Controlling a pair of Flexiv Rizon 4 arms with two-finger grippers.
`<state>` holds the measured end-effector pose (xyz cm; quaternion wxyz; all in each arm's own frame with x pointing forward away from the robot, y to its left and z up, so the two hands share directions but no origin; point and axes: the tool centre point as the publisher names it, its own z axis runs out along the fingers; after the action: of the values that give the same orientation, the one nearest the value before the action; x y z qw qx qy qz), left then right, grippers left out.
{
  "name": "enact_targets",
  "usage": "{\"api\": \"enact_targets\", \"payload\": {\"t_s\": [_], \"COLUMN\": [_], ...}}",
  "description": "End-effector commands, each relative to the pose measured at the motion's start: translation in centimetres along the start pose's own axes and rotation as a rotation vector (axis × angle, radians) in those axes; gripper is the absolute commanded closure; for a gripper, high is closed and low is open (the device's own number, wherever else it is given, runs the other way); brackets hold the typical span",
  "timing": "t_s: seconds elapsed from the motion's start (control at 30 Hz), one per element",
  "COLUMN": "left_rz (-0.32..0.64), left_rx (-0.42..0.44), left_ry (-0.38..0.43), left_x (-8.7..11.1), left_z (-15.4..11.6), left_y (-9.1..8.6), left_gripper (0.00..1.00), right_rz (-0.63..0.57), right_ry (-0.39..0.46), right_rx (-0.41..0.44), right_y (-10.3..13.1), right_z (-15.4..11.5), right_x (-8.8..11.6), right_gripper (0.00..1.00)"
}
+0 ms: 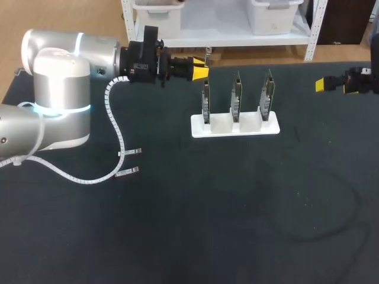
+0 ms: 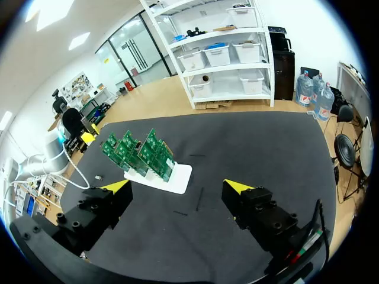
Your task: Pick up the optical module with the left hand, and insert it into the network port with the right hand.
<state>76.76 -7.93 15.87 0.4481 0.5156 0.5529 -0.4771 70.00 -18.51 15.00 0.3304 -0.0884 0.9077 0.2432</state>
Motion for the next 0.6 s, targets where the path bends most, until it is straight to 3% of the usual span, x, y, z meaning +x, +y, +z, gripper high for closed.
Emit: {"api": "enact_targets", "payload": {"t_s": [0.03,0.1,0.23,0.4,0.5,0.6], "left_rz": [0.000,0.000,0.000,0.000,0.000,0.000], "left_rx": [0.000,0.000,0.000,0.000,0.000,0.000], "left_ry": [0.001,0.001,0.001,0.001,0.001,0.001], "left_x": [0.0,0.0,0.0,0.0,0.0,0.0], "left_z": [0.1,0.1,0.1,0.1,0.1,0.1], "left_y": [0.1,0.1,0.1,0.1,0.1,0.1], "left_gripper": [1.00,1.00,1.00,1.00,1.00,1.00], "right_rz": [0.000,-0.050,-0.265,-0.507,-0.498,-0.496], "right_ry": [0.000,-0.017,-0.048,-0.027,0.025,0.046], "right_rx": [0.000,-0.006,-0.139,-0.325,-0.426,-0.419], "right_y": [0.0,0.0,1.9,6.4,8.2,9.4], "right_z": [0.0,0.0,0.0,0.4,0.8,1.4], "right_x": [0.0,-0.4,-3.0,-5.9,-6.3,-5.8], "right_gripper": [0.00,0.00,0.00,0.00,0.00,0.00]}}
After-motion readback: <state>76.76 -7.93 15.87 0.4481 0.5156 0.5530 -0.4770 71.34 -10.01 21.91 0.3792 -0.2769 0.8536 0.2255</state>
